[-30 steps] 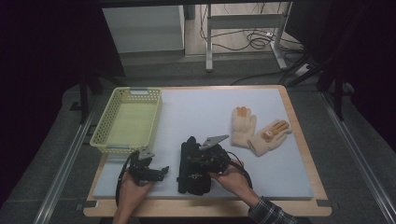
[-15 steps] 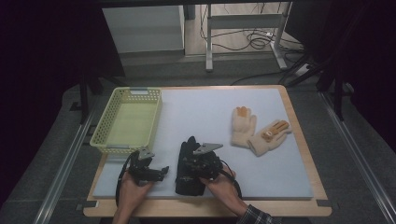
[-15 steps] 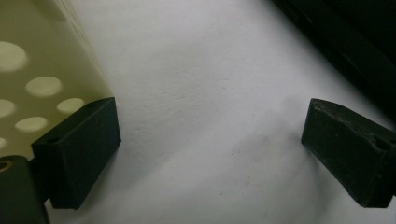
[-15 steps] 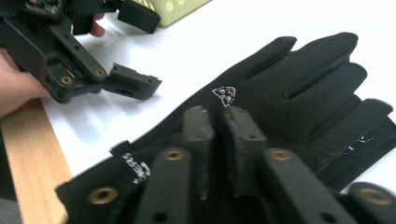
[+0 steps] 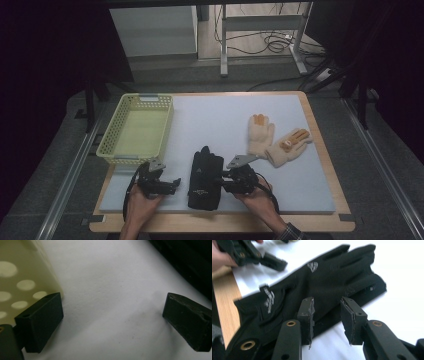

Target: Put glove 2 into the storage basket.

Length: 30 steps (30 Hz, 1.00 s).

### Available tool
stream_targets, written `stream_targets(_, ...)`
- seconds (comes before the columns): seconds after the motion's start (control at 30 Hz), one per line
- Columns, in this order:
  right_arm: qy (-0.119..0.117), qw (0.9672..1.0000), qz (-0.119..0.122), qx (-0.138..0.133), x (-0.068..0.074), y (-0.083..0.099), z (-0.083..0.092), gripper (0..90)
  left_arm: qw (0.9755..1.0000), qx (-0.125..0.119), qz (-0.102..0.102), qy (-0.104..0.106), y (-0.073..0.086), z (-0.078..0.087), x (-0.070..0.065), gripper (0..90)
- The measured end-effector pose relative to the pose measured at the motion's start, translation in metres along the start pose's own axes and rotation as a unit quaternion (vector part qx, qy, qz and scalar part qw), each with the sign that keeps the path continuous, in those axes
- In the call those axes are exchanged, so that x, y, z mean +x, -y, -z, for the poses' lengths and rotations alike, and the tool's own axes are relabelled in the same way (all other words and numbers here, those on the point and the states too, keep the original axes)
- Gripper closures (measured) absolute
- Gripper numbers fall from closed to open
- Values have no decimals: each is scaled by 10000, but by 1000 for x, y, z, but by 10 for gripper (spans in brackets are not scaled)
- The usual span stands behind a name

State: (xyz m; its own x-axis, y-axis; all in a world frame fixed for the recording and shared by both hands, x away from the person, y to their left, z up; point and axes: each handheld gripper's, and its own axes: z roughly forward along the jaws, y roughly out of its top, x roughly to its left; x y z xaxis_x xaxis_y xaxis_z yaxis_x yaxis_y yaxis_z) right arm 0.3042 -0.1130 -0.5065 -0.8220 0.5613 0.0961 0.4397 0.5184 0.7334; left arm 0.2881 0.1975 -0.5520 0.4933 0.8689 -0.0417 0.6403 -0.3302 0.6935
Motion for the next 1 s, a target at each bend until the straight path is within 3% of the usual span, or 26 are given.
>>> stream_targets(0.2, -46, 10000, 19, -49, -4, 15, 11, 640, 10000, 51, 79, -32, 9, 7, 9, 0)
stream_targets(0.27, -103, 9999, 39, -38, -3, 21, 11, 674, 10000, 14, 3, 1, 10, 7, 10, 0)
stream_targets(0.5, -309, 9986, 371, 221, 10, 34, -4, 829, 10000, -10, 56, 34, 11, 8, 11, 5)
stream_targets(0.67, -364, 9982, 461, 144, 18, 30, -12, 836, 9998, -57, -102, 132, 13, 11, 18, 54)
stream_targets(1.0, -401, 9981, 472, 62, 30, 13, -37, 836, 9998, -38, -72, 170, 16, 14, 26, 51)
